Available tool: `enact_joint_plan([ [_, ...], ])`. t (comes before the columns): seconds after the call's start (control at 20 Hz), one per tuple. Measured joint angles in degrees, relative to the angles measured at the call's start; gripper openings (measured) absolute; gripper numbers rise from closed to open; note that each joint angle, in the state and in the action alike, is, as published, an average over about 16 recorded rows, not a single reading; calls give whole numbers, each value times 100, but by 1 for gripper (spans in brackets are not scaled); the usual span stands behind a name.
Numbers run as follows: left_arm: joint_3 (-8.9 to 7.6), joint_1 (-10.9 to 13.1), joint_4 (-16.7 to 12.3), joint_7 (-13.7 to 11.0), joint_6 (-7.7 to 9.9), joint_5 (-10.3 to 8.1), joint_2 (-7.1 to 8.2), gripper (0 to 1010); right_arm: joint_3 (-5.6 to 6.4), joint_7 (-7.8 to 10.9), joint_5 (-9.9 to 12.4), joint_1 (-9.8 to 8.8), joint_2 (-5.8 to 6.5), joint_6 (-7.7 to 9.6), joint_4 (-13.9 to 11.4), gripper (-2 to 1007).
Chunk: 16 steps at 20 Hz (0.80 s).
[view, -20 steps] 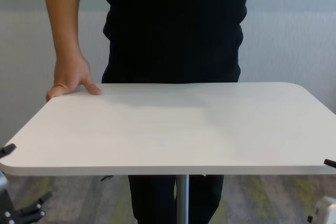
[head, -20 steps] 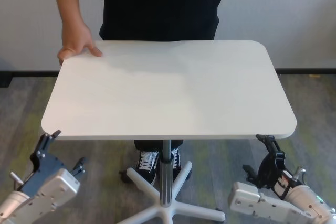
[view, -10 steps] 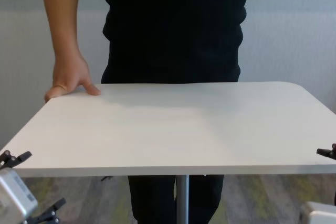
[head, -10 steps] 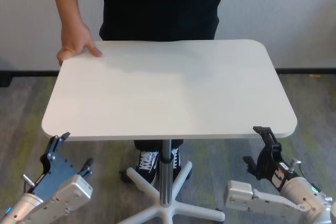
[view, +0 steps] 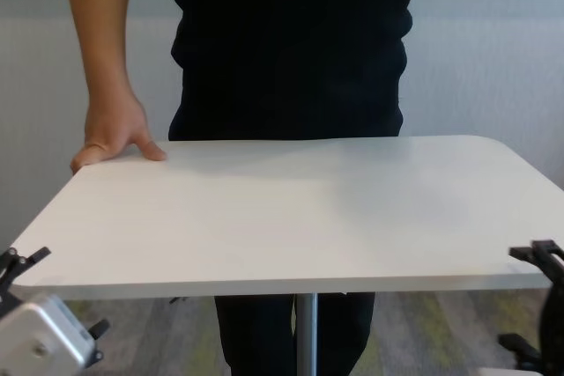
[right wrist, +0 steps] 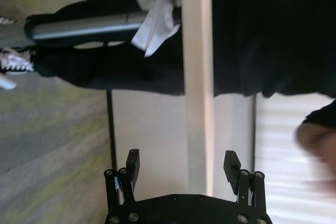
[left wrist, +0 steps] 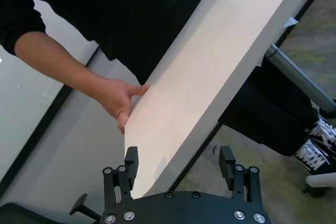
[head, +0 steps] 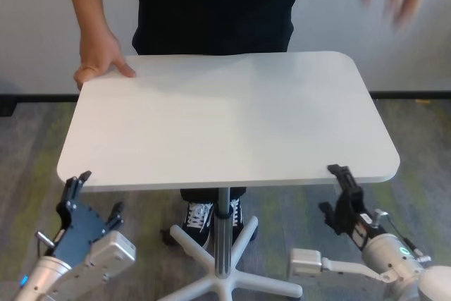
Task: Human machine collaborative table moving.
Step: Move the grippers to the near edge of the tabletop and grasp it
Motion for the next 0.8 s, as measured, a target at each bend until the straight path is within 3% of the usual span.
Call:
enact_joint_plan([
  [0.35, 84, -175, 339, 368, 20, 543, -241, 1000, -65, -13, -294, 161, -205, -1, 205, 1006],
  [0.8, 214, -343, 571, 629, 241, 1315, -359, 1000, 4, 94, -407, 302, -378, -33, 388, 1006],
])
